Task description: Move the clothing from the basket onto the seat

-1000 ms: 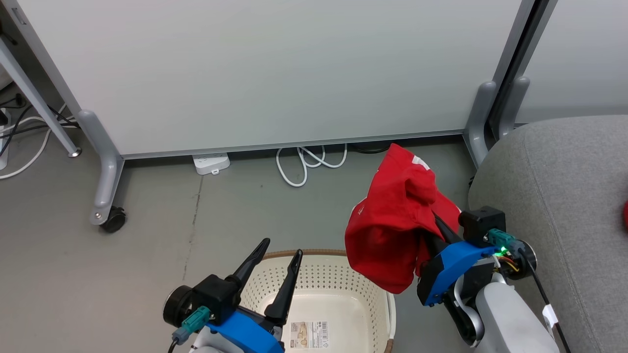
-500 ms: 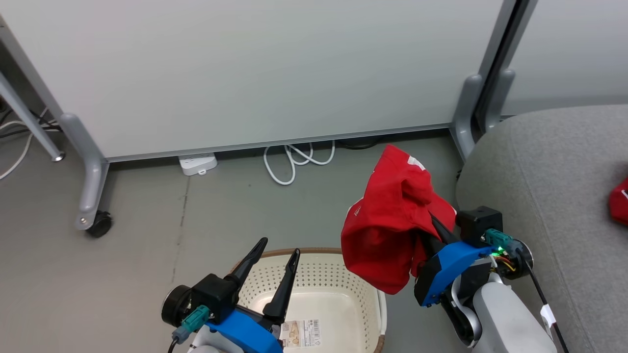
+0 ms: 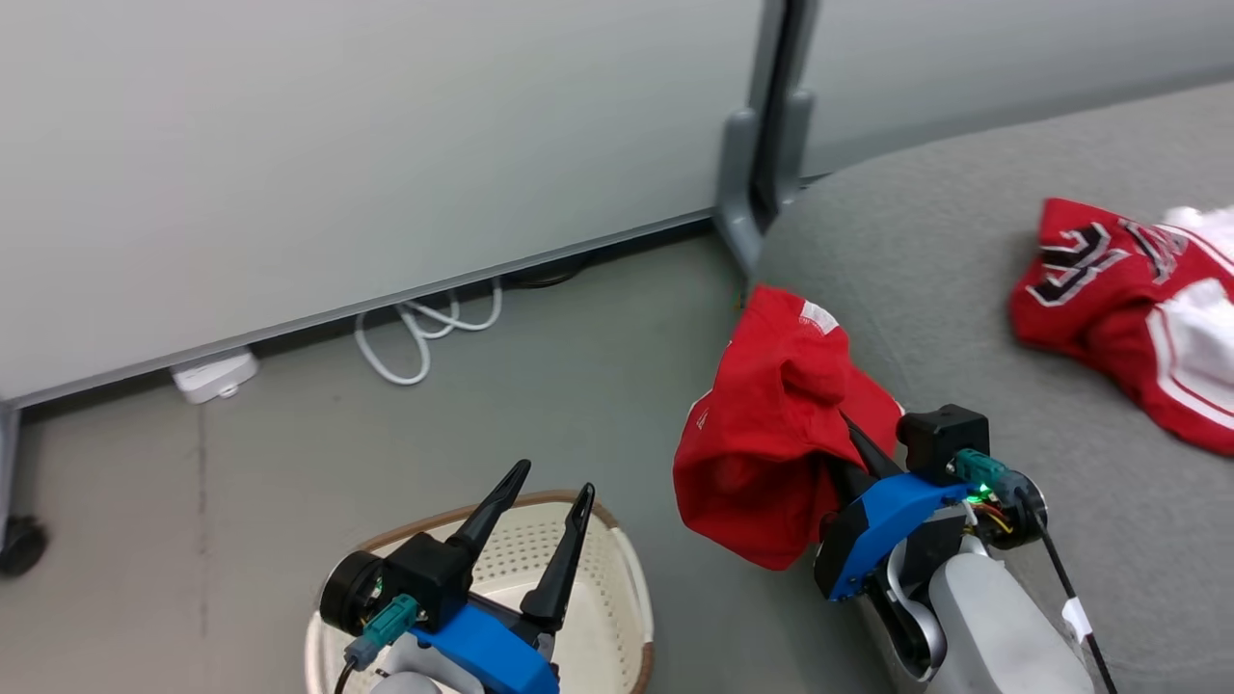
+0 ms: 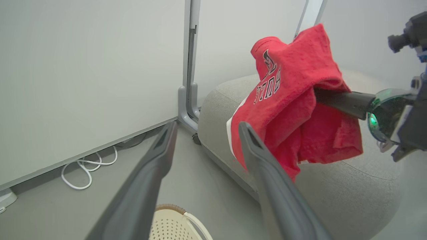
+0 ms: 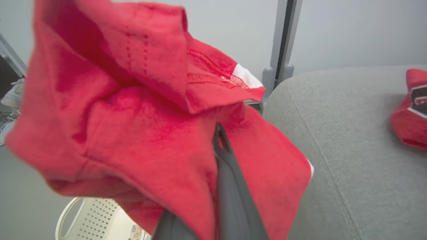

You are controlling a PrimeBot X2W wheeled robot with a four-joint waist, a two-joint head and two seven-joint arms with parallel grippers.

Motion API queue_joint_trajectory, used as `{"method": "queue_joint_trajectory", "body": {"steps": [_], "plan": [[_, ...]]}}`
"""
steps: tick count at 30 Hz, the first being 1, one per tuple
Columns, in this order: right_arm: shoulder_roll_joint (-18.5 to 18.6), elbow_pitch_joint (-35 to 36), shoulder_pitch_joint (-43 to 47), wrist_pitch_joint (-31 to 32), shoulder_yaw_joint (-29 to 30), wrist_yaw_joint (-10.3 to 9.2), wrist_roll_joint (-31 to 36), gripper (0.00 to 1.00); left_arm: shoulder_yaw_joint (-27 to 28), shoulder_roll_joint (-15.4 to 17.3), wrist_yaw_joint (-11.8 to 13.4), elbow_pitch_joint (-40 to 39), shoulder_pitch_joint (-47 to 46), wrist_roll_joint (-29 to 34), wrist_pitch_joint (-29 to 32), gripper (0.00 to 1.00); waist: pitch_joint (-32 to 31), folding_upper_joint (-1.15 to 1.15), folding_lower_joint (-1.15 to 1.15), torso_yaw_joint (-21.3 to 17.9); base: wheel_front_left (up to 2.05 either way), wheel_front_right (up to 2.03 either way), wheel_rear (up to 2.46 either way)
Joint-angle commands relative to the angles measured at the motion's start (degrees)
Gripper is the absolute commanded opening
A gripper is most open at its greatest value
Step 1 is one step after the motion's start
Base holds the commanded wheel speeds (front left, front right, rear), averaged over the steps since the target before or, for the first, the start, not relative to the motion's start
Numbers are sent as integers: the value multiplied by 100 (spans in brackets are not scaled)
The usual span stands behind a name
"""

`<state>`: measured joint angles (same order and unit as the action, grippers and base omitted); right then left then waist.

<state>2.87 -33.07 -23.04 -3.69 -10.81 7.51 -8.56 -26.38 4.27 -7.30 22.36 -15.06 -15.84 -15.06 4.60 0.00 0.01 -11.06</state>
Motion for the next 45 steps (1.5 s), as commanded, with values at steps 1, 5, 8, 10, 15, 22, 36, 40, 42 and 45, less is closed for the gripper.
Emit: {"method": "queue_joint_trajectory", "body": {"steps": [1,5,8,10,15,22,36,40,42,45], "plan": [[2,-15,-51,-29,4,-4,6,0,-7,10,-19,-1,-42,40,-17,100,37,0,-1,-407,0,0,0],[1,-35,2,-66,20,-4,-6,0,-75,27,-23,-4,-51,50,-18,100,41,0,-1,-826,0,0,0],[1,-49,43,-78,15,-4,-30,0,-116,59,-23,12,-51,27,-17,100,49,0,-1,-1102,0,0,0],[-1,-60,58,-90,15,-4,-49,0,-147,79,-23,25,-60,6,-18,100,56,0,-1,-1246,0,0,0],[-1,-69,104,-142,45,-4,-68,0,-234,104,-24,44,-114,-16,-17,100,92,0,-1,-1469,0,0,0],[-1,-88,130,-156,7,-4,-129,0,-319,154,-24,87,-179,-68,-17,100,112,0,-1,-1556,0,0,0],[3,-44,-396,-146,300,-5,-3,0,-316,231,-25,39,-304,-37,-17,100,382,0,-1,-1437,0,0,0],[37,45,-961,33,837,-4,283,0,-352,334,-25,-20,-477,9,-17,100,672,0,-1,-1367,0,0,0],[118,202,-1341,122,1104,-4,221,0,-396,387,-25,-56,-609,40,-17,100,892,0,-1,-1302,0,0,0],[361,431,-1885,292,1440,-4,123,0,-446,499,-25,-132,-862,82,-18,100,1297,0,-1,-1194,0,0,0]]}}
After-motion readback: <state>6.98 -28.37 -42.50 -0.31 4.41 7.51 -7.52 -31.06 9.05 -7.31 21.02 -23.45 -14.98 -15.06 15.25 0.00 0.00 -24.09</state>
